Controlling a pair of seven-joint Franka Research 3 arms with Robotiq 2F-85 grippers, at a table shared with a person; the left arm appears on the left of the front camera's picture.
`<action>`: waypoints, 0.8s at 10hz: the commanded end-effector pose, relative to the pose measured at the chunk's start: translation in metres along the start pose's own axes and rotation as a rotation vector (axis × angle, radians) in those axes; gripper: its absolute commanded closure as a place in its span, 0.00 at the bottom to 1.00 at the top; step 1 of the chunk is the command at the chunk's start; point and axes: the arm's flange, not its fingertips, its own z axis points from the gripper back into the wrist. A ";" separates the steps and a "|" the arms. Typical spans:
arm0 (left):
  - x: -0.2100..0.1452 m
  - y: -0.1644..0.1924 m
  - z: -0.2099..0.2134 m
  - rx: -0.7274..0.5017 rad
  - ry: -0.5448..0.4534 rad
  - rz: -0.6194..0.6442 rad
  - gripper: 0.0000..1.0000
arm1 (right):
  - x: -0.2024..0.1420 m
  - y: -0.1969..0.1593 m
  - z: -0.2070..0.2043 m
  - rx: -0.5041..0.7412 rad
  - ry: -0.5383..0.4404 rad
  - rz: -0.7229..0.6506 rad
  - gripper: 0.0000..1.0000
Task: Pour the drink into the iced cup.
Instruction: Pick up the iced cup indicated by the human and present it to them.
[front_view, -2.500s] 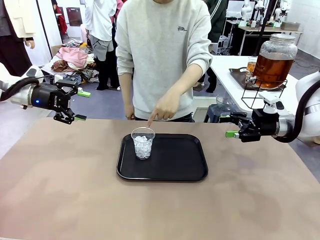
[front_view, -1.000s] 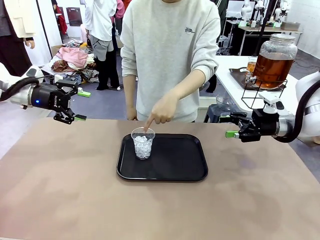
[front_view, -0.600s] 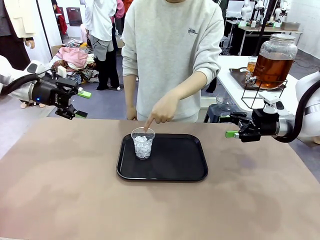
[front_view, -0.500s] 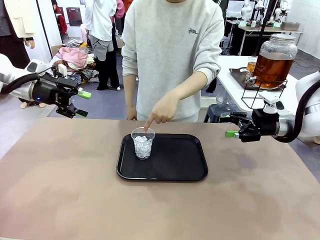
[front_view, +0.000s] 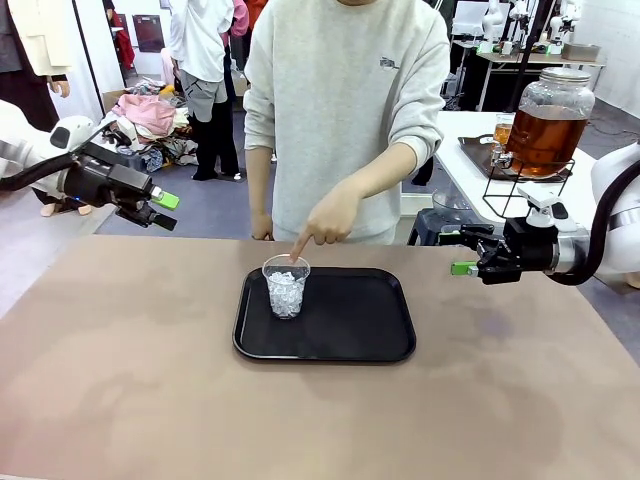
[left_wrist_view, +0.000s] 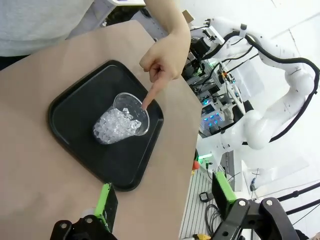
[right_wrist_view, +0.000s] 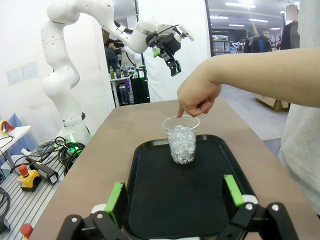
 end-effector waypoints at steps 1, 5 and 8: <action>0.002 -0.001 0.001 0.005 -0.004 0.025 0.00 | 0.002 -0.001 -0.001 -0.002 0.001 0.005 0.00; -0.002 0.013 -0.009 0.050 -0.023 -0.209 0.00 | 0.002 -0.001 -0.001 -0.002 0.001 0.005 0.00; -0.008 0.033 -0.034 0.107 -0.042 -0.417 0.00 | 0.002 -0.001 -0.001 -0.002 0.001 0.005 0.00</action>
